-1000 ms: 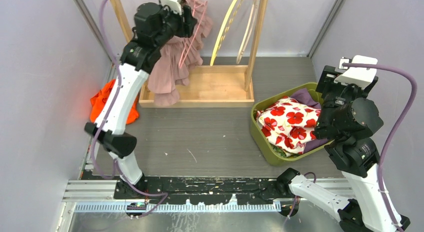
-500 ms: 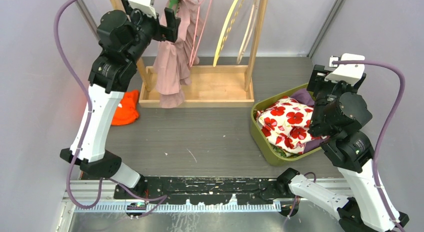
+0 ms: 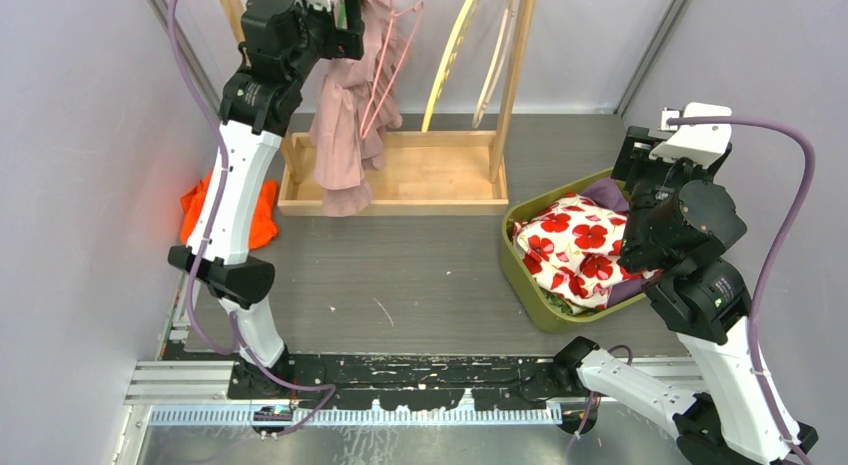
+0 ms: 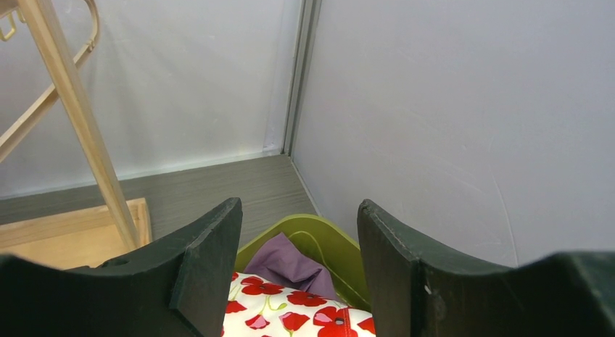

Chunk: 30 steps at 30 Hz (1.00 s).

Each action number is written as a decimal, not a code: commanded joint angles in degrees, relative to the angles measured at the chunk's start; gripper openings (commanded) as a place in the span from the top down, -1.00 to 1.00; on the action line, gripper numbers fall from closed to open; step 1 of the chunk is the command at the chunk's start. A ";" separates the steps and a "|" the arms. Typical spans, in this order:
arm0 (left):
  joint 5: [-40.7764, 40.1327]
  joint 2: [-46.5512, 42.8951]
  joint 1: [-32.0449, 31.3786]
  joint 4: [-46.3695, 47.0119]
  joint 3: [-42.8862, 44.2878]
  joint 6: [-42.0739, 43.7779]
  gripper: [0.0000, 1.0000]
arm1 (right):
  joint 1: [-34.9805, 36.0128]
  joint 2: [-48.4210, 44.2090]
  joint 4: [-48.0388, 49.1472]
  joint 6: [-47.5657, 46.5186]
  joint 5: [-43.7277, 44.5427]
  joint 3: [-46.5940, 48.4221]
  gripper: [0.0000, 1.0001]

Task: Remove the skirt from the hanger
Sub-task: Pick up the hanger from the clothesline.

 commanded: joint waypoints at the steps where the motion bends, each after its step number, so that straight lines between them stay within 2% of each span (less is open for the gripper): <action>1: -0.88 1.03 -0.02 6.61 2.31 -1.54 -0.92 | -0.19 0.32 1.38 -0.16 -0.09 1.96 -0.29; 13: -3.33 7.05 2.25 13.03 4.43 -0.49 -0.94 | -0.24 0.24 2.51 -2.66 1.74 2.27 -0.29; 26: -1.91 10.77 4.55 16.62 7.50 -1.11 -0.94 | -0.14 0.52 2.25 -3.46 2.41 2.37 -0.28; 30: -1.02 11.32 5.07 16.22 6.82 -1.95 -0.83 | -0.24 0.57 2.27 -3.38 2.32 2.59 -0.27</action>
